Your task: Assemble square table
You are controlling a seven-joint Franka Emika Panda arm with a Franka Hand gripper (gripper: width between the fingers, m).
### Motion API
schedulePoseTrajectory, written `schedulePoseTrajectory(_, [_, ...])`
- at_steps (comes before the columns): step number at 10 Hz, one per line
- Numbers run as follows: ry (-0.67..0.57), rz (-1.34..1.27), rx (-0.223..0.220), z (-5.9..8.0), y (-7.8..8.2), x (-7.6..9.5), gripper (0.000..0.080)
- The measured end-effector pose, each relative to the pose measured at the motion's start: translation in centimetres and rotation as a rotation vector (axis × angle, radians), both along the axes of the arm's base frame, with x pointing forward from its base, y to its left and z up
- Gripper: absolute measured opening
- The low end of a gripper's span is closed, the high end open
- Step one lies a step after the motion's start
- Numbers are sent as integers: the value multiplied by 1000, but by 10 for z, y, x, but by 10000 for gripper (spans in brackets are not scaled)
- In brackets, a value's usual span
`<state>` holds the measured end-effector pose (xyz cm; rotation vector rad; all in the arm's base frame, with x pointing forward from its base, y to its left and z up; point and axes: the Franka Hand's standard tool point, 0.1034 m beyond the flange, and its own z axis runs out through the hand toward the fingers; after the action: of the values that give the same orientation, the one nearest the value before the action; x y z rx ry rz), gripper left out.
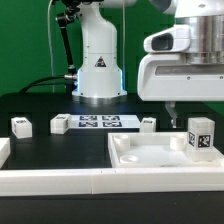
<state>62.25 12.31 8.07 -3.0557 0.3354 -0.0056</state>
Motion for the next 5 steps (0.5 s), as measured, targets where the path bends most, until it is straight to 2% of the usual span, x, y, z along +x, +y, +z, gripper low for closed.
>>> schedulePoseTrajectory(5, [-21, 369, -5, -2, -5, 0, 649])
